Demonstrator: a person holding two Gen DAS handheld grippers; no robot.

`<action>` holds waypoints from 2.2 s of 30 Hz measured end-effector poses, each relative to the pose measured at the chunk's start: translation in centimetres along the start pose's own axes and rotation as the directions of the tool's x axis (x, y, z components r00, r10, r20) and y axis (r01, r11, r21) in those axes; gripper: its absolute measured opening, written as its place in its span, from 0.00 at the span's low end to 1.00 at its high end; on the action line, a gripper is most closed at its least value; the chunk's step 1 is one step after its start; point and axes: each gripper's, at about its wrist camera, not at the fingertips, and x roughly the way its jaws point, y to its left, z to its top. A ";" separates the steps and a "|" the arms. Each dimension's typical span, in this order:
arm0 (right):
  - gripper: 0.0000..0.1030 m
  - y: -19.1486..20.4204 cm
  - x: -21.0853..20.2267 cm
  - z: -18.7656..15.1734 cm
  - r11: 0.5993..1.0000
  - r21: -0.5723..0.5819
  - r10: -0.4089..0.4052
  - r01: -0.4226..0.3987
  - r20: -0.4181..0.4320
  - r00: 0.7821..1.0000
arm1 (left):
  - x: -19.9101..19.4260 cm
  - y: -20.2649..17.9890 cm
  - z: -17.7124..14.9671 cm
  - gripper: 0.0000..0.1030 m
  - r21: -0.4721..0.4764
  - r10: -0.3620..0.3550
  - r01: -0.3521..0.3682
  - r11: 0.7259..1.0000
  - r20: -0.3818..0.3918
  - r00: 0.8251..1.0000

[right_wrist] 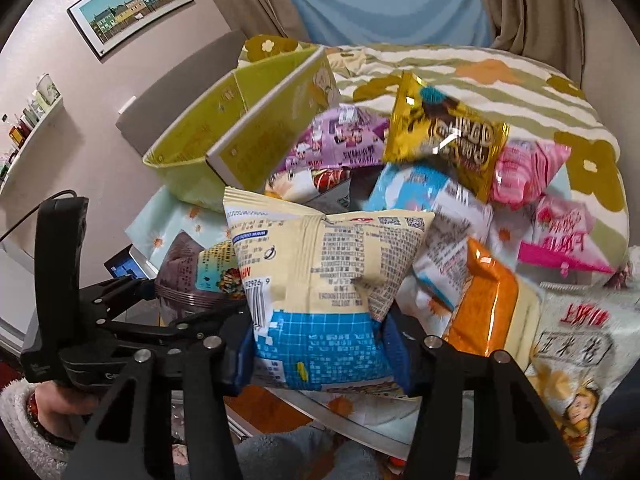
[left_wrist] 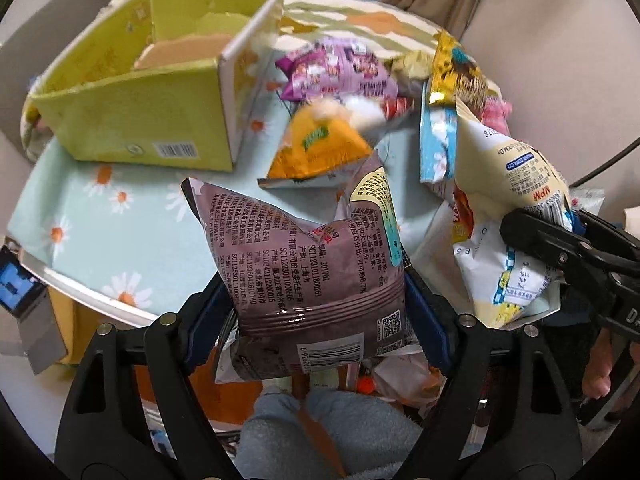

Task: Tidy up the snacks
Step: 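Carry both bags over the yellow box and open both tools to drop them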

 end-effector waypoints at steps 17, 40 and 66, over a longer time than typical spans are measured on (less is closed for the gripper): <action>0.48 3.0 -1.6 9.8 0.997 -0.073 0.003 0.008 0.151 0.989 | -5.7 4.1 11.1 0.79 -0.016 0.028 -0.025 1.000 0.206 0.978; 0.48 9.9 14.6 27.6 0.973 0.082 -0.223 0.216 0.091 0.971 | 7.7 19.3 32.2 0.88 0.162 0.038 -0.050 0.986 0.073 0.997; 0.49 13.2 20.4 31.1 0.981 -0.043 -0.190 0.190 -0.001 0.982 | 3.6 22.7 27.4 1.00 0.047 0.159 -0.163 0.985 0.082 0.984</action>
